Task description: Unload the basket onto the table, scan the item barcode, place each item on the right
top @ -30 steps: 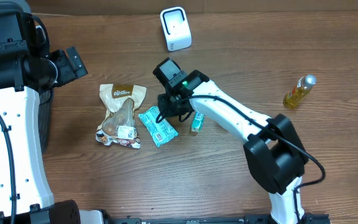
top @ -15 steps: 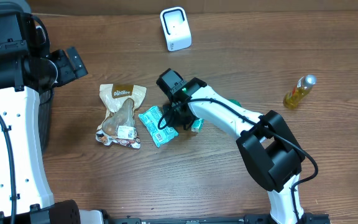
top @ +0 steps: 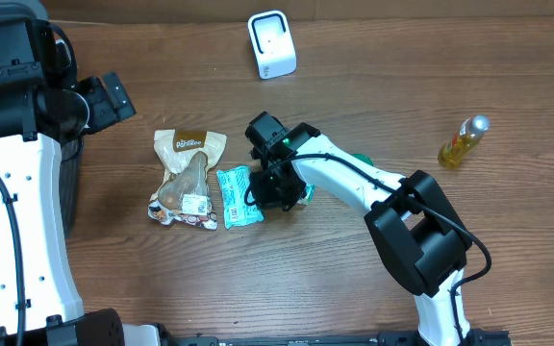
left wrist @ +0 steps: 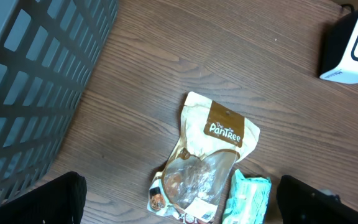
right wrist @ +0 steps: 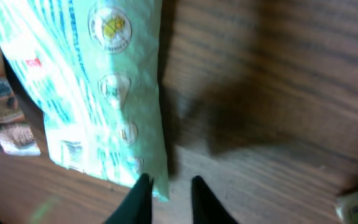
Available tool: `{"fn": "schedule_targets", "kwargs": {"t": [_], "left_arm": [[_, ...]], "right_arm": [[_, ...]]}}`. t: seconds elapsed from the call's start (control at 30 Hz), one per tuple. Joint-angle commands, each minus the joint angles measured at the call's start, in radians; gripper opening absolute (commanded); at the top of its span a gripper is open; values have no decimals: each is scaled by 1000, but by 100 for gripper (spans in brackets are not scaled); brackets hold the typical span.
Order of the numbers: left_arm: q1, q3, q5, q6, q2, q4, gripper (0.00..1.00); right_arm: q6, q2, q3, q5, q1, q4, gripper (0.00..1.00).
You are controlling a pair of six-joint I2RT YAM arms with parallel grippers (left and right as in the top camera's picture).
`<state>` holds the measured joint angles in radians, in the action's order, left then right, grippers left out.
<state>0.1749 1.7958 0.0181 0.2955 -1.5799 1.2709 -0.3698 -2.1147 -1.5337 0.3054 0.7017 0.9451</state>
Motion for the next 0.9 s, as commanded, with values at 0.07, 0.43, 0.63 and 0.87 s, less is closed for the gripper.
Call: {"fn": "schedule_targets", "kwargs": {"t": [0.07, 0.43, 0.63, 0.87], "left_arm": [[2, 6, 0, -11, -2, 0, 100], [2, 6, 0, -11, -2, 0, 100], [2, 6, 0, -11, -2, 0, 100], [2, 6, 0, -11, -2, 0, 100]], "right_arm": [[35, 48, -131, -12, -12, 64, 27], [-132, 103, -192, -494, -13, 225, 59], [-190, 103, -188, -524, -19, 262, 100], [-237, 103, -187, -440, -102, 269, 100]]}}
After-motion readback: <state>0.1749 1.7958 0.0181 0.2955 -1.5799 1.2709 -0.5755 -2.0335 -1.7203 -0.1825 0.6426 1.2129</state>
